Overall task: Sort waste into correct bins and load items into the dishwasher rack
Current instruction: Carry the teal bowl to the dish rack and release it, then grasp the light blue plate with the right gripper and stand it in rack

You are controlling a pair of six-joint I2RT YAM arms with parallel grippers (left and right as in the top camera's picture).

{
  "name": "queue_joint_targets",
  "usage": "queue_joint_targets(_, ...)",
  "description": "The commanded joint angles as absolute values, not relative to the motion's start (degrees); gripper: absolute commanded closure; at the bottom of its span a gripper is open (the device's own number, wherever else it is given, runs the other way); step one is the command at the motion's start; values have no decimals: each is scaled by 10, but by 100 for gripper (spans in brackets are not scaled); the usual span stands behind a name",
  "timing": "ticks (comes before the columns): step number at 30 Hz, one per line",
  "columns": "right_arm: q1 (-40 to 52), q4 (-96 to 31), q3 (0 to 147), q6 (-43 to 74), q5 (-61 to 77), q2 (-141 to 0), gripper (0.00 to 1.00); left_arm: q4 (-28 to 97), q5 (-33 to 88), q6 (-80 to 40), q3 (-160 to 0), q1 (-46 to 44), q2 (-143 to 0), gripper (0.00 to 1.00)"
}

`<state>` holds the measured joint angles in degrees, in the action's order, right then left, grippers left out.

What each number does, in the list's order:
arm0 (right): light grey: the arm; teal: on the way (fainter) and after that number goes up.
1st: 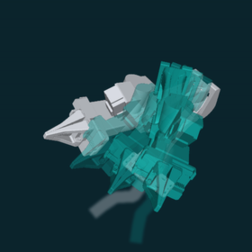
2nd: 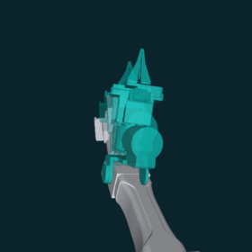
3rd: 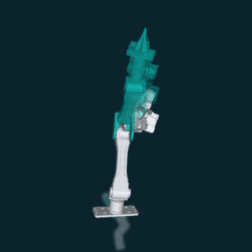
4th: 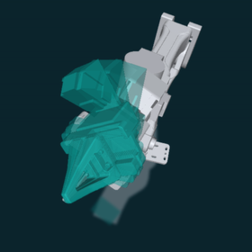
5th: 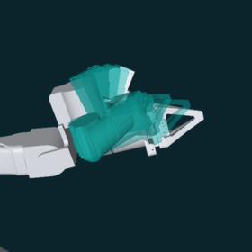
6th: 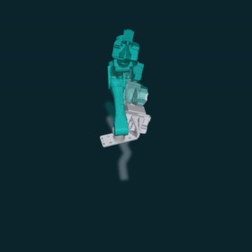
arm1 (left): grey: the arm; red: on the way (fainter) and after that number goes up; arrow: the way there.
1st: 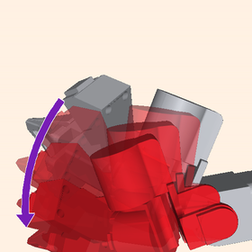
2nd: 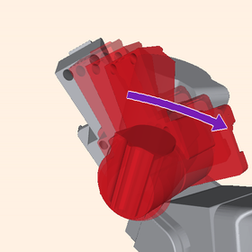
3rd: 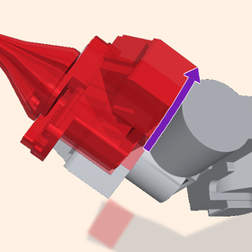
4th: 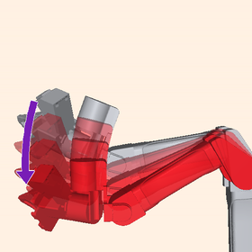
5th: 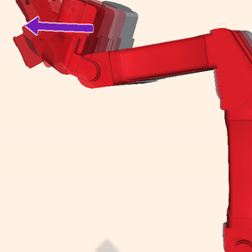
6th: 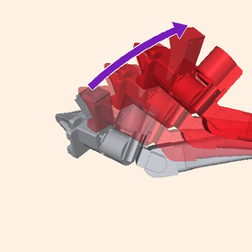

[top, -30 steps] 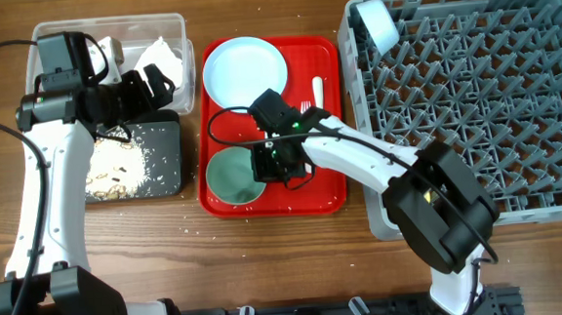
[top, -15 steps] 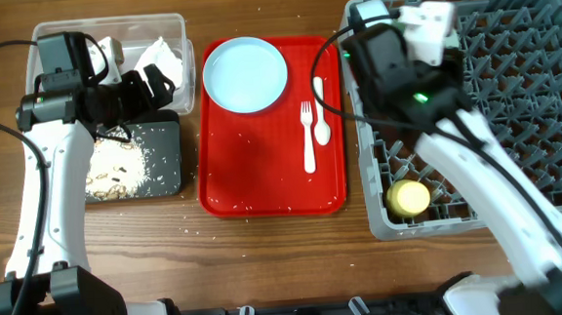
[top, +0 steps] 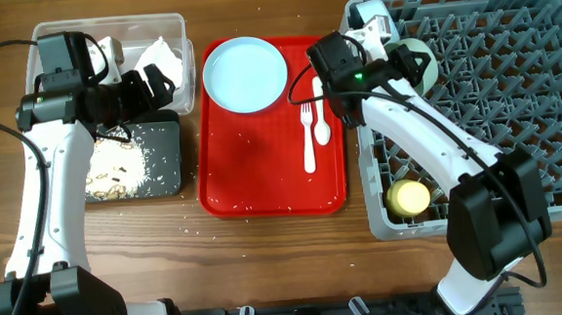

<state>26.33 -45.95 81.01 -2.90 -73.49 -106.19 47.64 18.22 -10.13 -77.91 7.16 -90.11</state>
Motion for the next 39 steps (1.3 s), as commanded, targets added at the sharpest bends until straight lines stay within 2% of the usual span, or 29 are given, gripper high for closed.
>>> queue_joint_targets(1,236,-457,811,-30,-731,-1074,96,476,179,-90,-783,74,-898,0)
queue_joint_targets(5,233,-469,811,-37,-610,-1074,95,476,179,-90,-783,74,-898,0)
queue_joint_targets(9,233,-510,811,-60,-596,-1074,92,476,179,-90,-783,74,-898,0)
queue_joint_targets(13,253,-508,811,-61,-594,-1074,75,476,179,-90,-783,74,-898,0)
queue_joint_targets(14,264,-508,811,-61,-594,-1074,69,476,179,-90,-783,74,-898,0)
queue_joint_targets(16,280,-508,811,-60,-594,-1074,48,476,179,-90,-783,74,-898,0)
queue_joint_targets(17,285,-507,811,-57,-594,-1074,34,476,179,-90,-783,74,-898,0)
queue_joint_targets(18,290,-503,812,-40,-594,-1072,6,476,179,-90,-783,74,-898,0)
queue_joint_targets(19,291,-503,818,-30,-578,-1069,0,476,179,-90,-783,74,-898,0)
queue_joint_targets(24,290,-503,868,-29,-435,-1023,0,476,179,-90,-783,74,-898,0)
queue_joint_targets(28,290,-464,879,-29,-82,-961,0,476,179,-90,-783,74,-898,0)
queue_joint_targets(29,290,-427,876,-8,26,-963,3,476,179,-90,-783,74,-898,0)
queue_joint_targets(30,290,-370,864,74,69,-975,16,476,179,-90,-783,74,-898,0)
queue_joint_targets(32,291,-288,839,160,69,-1000,28,476,179,-90,-783,74,-898,0)
queue_joint_targets(33,291,-237,830,234,53,-1028,37,476,179,-90,-783,74,-898,0)
queue_joint_targets(37,291,-178,829,450,0,-1134,43,476,179,-90,-783,74,-898,0)
queue_joint_targets(39,291,-169,830,488,6,-1180,46,476,179,-90,-783,74,-898,0)
